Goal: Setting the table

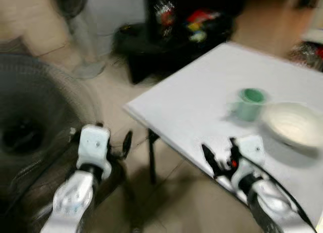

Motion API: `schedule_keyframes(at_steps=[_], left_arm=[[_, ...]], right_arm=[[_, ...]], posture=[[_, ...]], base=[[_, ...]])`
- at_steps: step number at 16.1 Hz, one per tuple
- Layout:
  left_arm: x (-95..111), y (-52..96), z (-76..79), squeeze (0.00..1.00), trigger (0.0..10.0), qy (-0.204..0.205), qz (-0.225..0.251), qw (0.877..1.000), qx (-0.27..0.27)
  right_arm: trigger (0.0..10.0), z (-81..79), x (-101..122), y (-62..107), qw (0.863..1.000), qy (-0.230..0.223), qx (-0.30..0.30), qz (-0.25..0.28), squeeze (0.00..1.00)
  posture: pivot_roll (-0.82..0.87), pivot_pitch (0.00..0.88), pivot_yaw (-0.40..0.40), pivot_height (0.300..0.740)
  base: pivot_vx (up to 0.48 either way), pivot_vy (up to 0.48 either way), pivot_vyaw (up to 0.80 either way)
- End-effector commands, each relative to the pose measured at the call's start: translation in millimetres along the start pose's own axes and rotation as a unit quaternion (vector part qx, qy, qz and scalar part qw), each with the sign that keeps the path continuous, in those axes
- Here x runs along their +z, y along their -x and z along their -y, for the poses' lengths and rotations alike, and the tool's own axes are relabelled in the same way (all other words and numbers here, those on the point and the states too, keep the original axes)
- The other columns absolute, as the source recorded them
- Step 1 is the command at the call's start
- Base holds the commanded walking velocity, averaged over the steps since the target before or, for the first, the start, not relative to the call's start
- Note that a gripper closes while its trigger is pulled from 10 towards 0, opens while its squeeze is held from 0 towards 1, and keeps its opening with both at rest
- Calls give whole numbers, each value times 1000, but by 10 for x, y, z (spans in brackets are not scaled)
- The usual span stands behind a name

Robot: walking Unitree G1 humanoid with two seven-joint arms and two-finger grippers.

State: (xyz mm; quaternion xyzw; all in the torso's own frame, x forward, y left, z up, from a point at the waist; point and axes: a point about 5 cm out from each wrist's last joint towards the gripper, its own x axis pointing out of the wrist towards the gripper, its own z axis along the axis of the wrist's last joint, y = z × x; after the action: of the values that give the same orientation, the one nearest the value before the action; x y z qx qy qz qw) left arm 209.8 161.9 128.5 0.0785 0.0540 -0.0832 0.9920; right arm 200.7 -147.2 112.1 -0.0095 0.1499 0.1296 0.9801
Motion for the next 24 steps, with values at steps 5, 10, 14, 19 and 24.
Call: schedule_keyframes(at_steps=[5,10,14,19,24], left_arm=[[17,-61,42,0,10000,3,2,1000,-10],[-2,-83,-49,0,10000,-5,1,1000,21],[1,-56,-42,0,10000,11,2,1000,29],[29,-84,-53,0,10000,1,11,1000,21],[64,-116,-25,0,10000,-7,20,1000,19]], right_arm=[[10000,-7,54,-27,1000,-5,-2,16,1000],[10000,-94,66,-142,999,9,25,21,1000],[10000,-84,49,-170,1000,-3,25,16,1000],[10000,-75,32,-133,1000,-5,17,17,1000],[10000,-37,114,-183,998,45,9,38,1000]], posture=[[-2,10,61,740],[19,0,44,740],[34,0,27,740],[23,0,44,740],[20,3,46,740]], base=[[0,0,800],[0,0,800],[0,0,800],[0,0,800],[0,0,800]])
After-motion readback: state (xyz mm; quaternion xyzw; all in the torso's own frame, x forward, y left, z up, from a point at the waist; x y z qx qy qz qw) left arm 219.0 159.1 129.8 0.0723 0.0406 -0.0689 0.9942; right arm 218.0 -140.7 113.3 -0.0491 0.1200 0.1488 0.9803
